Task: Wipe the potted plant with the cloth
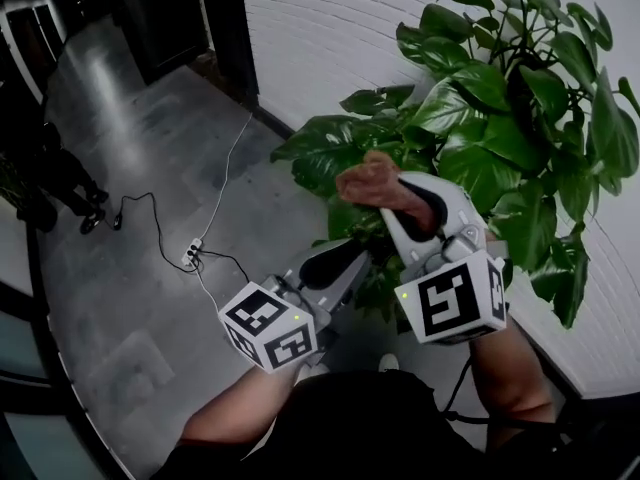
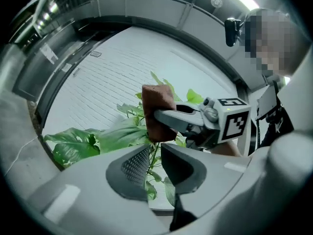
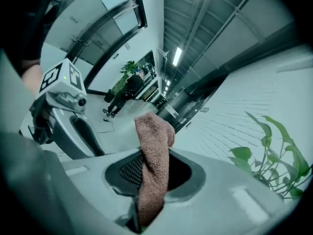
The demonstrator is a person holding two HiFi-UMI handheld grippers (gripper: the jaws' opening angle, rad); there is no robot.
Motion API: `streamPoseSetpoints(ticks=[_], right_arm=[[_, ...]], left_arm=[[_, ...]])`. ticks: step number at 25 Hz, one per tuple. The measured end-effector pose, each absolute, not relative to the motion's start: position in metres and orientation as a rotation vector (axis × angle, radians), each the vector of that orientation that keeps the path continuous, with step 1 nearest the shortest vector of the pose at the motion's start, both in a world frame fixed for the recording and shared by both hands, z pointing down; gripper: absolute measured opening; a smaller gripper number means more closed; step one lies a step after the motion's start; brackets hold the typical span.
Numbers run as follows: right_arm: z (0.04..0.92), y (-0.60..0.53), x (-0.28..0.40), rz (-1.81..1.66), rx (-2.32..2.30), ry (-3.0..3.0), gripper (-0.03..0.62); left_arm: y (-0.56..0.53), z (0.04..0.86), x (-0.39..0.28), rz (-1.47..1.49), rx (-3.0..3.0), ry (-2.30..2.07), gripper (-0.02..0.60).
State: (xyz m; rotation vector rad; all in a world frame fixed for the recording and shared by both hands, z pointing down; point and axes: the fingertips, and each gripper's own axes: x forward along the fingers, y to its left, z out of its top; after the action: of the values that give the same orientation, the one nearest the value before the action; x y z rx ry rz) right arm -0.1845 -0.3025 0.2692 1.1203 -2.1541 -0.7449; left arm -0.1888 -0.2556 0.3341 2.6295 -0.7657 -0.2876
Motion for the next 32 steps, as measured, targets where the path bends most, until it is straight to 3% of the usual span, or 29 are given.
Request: streamPoseSetpoints(ticks=[6,10,12,14,16,32], right_arm=[[0.275,-0.357,-0.155,-0.669,1.176,-2.060,0.069],[0.295,-0.371,-0.146,-0.656,1.166,-1.983,0.069],[0.304,-0.373,-0.146,-0.662,1.145,-1.956,0.069],[0.308,-0.371,-0.151,-0.668,1.119,-1.947,0.069],[0.312,-0.369,-0.157,-0.676,1.091,-1.939,0.069],[0.342,-0.295,-0.191,-0.525,0.901,-2.125,0.069]], left_arm=[[-0.269,0.340,-0.177,-0.339,2.569,-0.644,0.150],[-0.284,0.349,-0.168,-0.342,2.512,-0.630,0.150],[-0.294,0.355,-0.166,-0.333,2.491,-0.648,0.134],[-0.298,0.360,-0.166,-0.305,2.496,-0.669,0.049],[-0.299,0.364,-0.166,-0.287,2.502,-0.676,0.029],[-0.282,0.369,-0.158,-0.172,2.625,-0.719,0.028]])
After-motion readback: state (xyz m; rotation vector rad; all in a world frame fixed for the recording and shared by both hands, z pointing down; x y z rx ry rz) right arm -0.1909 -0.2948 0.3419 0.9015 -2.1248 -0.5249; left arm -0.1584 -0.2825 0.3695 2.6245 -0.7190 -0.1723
